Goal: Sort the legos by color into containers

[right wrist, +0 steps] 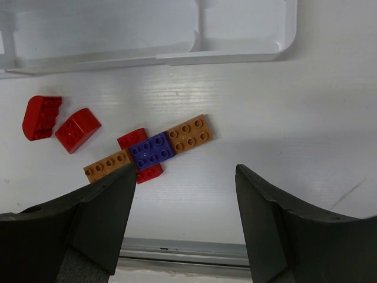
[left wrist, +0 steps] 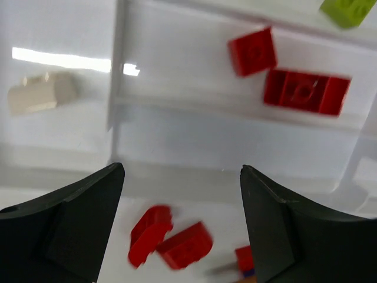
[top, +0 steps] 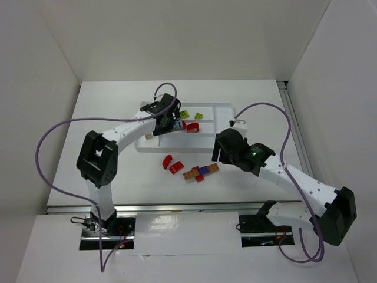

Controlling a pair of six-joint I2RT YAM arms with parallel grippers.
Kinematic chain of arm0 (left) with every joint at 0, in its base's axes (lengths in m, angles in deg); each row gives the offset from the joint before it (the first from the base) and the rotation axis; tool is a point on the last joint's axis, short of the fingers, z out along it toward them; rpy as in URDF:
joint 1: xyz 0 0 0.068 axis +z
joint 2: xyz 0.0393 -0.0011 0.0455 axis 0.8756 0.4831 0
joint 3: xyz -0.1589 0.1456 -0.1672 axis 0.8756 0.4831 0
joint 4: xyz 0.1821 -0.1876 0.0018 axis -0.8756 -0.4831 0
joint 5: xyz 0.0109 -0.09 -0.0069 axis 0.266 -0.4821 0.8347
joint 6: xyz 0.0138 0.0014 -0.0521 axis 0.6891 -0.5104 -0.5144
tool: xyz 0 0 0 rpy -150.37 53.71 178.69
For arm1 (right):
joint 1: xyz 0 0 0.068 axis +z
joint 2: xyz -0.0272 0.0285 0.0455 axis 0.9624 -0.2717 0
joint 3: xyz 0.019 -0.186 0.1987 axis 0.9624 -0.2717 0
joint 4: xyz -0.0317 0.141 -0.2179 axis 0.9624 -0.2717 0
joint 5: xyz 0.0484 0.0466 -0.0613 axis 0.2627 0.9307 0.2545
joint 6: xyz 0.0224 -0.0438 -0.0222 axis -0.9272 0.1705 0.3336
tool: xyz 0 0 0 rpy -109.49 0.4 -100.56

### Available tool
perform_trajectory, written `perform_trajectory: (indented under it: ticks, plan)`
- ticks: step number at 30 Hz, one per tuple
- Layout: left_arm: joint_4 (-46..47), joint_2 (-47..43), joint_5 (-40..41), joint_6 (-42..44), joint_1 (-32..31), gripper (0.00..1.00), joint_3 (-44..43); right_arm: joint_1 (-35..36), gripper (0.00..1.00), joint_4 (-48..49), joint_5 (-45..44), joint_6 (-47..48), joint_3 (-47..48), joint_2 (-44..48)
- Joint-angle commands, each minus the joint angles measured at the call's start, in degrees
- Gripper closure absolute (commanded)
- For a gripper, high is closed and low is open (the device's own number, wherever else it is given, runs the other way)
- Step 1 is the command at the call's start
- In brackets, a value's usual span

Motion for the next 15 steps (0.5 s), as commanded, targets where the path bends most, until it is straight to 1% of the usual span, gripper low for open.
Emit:
perform_trajectory:
  ticks: [1, 2, 5, 8, 10, 11, 12, 15]
  plan:
    - [1.92, -10.26, 1.52, 7.99, -2.41, 0.1, 9.16, -0.29, 0.25, 0.29, -0.84, -0.78, 1.39, 0.64]
    - [2.62, -13.94, -0.48, 9.48, -3.02, 0.1, 11.62, -0.29, 0.25, 0.3, -0.84, -0.78, 0.69, 0.64]
    - [2.63, -19.22, -1.98, 10.9, -4.78, 0.1, 19.19, -0.29, 0.25, 1.62, -0.05, -0.26, 0.16, -0.58]
    - [2.63, -21.44, -3.39, 10.03, -5.31, 0.1, 24.82, -0.29, 0.25, 2.23, 0.56, 0.27, 0.69, -1.99]
    - [4.46, -21.45, -4.44, 9.41, -5.31, 0.13, 27.54, -0.29, 0.25, 2.24, 0.57, 0.27, 0.69, -2.52]
    - [4.99, -21.45, -5.76, 9.41, -5.31, 0.13, 27.55, -0.29, 0.25, 2.76, 0.57, 0.79, 0.69, -2.52]
    - [5.61, -19.97, -5.77, 9.41, -5.31, 0.14, 28.08, -0.29, 0.25, 2.76, 0.57, 0.8, 1.21, -2.52]
    - [6.14, -17.59, -5.77, 8.88, -5.84, 0.14, 27.47, -0.29, 0.25, 2.76, 0.57, 0.8, 1.21, -2.52]
